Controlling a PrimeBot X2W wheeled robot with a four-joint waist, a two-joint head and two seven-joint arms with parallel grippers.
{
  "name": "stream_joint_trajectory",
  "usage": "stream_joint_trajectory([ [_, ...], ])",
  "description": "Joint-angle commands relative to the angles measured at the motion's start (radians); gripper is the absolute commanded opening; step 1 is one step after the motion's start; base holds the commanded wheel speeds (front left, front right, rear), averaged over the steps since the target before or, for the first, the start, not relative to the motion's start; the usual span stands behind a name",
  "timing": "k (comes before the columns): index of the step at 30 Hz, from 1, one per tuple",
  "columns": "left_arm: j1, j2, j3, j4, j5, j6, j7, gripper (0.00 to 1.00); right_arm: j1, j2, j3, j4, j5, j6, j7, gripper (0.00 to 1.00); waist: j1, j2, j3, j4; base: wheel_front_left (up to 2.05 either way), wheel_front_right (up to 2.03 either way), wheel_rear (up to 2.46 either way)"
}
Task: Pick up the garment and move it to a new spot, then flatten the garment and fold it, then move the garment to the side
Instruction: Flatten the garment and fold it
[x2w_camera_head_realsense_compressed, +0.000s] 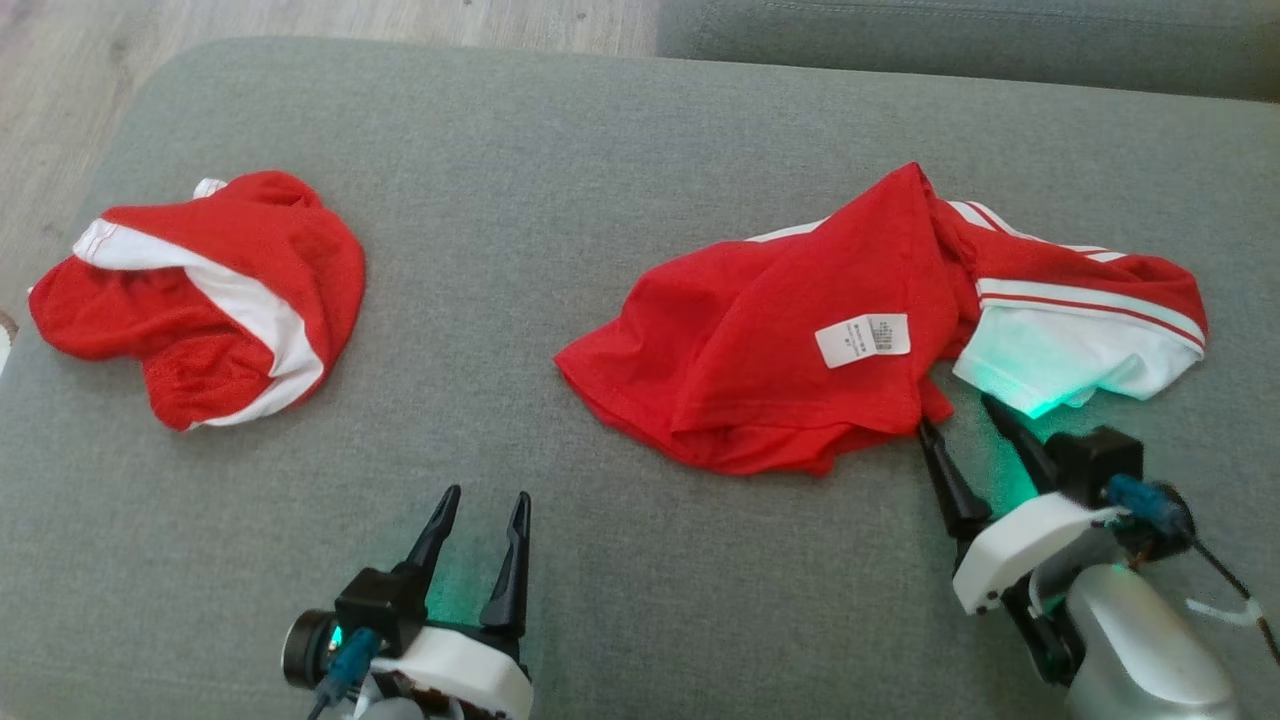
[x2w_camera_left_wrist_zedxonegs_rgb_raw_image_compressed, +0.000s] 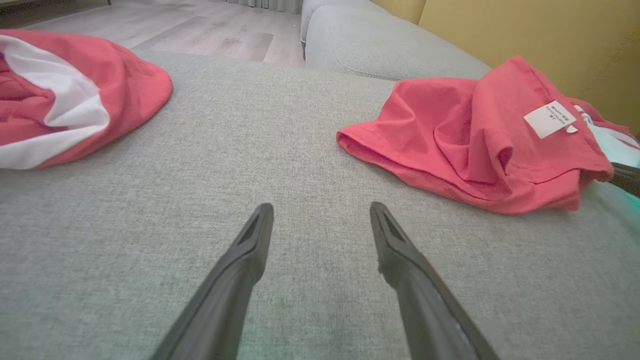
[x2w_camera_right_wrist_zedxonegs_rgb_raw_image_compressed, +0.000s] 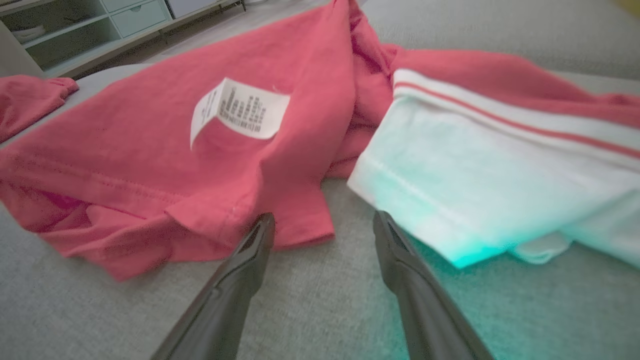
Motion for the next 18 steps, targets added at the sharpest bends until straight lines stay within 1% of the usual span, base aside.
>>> stream_joint_trajectory([
  [1,-0.019,0.003,0.021,-0.021,0.008,-0.002,-0.008,1.0,-0.026,0.005,0.026,0.003,0.026,-0.001,-0.018,1.0,0.0,0.0,0.002,0.007,0.0,0.0,0.0],
  [9,-0.016,0.003,0.024,-0.016,0.012,-0.004,-0.008,1.0,-0.052,0.038,0.022,0.06,0.056,-0.001,-0.024,0.99,0.0,0.0,0.009,0.027,0.0,0.0,0.0],
  [10,-0.014,0.003,0.025,-0.015,0.013,-0.004,-0.008,1.0,-0.054,0.042,0.026,0.068,0.059,-0.001,-0.025,0.85,0.0,0.0,0.009,0.029,0.0,0.0,0.0],
  [11,-0.012,0.003,0.026,-0.014,0.014,-0.005,-0.008,1.0,-0.055,0.044,0.031,0.076,0.064,-0.001,-0.025,0.38,0.0,0.0,0.009,0.031,0.0,0.0,0.0],
  [12,-0.01,0.003,0.027,-0.012,0.014,-0.005,-0.008,1.0,-0.057,0.046,0.034,0.085,0.069,-0.001,-0.025,0.03,0.0,0.0,0.008,0.033,0.0,0.0,0.0],
  [13,-0.008,0.003,0.029,-0.011,0.015,-0.005,-0.008,1.0,-0.058,0.046,0.037,0.092,0.074,-0.001,-0.026,0.0,0.0,0.0,0.008,0.033,0.0,0.0,0.0],
  [16,-0.004,0.003,0.034,-0.008,0.016,-0.006,-0.008,1.0,-0.06,0.045,0.049,0.096,0.088,-0.001,-0.028,0.0,0.0,0.0,0.005,0.034,0.0,0.0,0.0],
  [18,-0.002,0.003,0.037,-0.006,0.017,-0.006,-0.008,1.0,-0.063,0.045,0.058,0.065,0.1,-0.001,-0.03,0.0,0.0,0.0,0.002,0.032,0.0,0.0,0.0],
])
